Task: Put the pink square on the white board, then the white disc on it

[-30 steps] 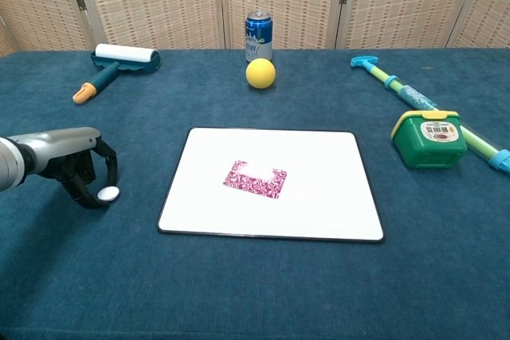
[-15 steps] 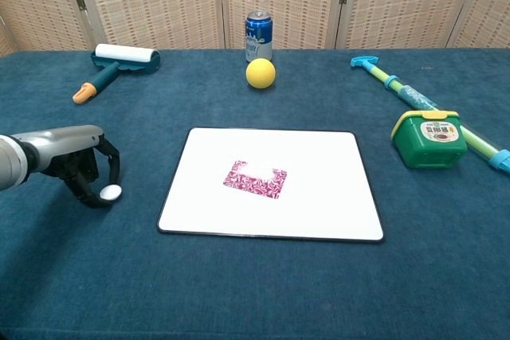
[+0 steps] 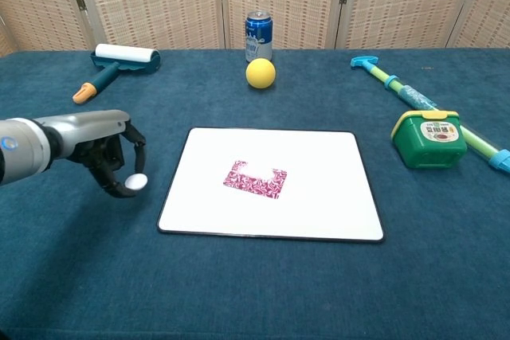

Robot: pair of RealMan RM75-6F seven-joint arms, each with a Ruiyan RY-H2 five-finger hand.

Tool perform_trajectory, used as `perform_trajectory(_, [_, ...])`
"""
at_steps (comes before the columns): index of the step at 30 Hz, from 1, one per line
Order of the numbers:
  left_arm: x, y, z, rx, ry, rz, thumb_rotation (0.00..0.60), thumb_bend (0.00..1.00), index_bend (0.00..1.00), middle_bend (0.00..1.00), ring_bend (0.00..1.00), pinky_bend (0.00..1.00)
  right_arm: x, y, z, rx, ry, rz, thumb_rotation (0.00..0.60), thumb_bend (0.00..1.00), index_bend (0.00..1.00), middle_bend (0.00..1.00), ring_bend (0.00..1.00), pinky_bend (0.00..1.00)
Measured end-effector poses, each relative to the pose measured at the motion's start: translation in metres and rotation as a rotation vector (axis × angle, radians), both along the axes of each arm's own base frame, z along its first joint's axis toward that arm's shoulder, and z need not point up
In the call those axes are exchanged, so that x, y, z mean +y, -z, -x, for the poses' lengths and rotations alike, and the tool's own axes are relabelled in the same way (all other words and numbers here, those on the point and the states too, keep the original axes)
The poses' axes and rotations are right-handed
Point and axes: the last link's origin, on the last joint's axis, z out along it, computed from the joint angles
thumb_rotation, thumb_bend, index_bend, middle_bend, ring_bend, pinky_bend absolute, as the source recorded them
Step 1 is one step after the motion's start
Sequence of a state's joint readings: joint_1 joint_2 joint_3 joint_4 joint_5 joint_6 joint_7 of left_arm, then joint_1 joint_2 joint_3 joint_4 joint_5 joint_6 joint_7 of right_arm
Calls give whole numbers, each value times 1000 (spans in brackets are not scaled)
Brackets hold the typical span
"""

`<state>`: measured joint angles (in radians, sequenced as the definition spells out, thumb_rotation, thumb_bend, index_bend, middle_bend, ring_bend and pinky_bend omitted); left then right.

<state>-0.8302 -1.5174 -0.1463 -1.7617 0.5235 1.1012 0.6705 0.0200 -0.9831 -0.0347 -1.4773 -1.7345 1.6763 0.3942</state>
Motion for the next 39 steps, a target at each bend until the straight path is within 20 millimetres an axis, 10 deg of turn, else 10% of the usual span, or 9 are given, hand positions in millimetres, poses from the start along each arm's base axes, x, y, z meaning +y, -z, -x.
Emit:
perform_trajectory(21, [38, 67, -108, 57, 124, 122, 600, 295, 582, 1000, 1000, 1000, -7, -28, 21, -111, 60, 34, 600, 200, 0, 0, 0, 0])
perform_trajectory(39, [47, 87, -132, 85, 145, 137, 600, 295, 582, 1000, 1000, 1000, -5, -34, 25, -130, 58, 36, 600, 200, 0, 0, 0, 0])
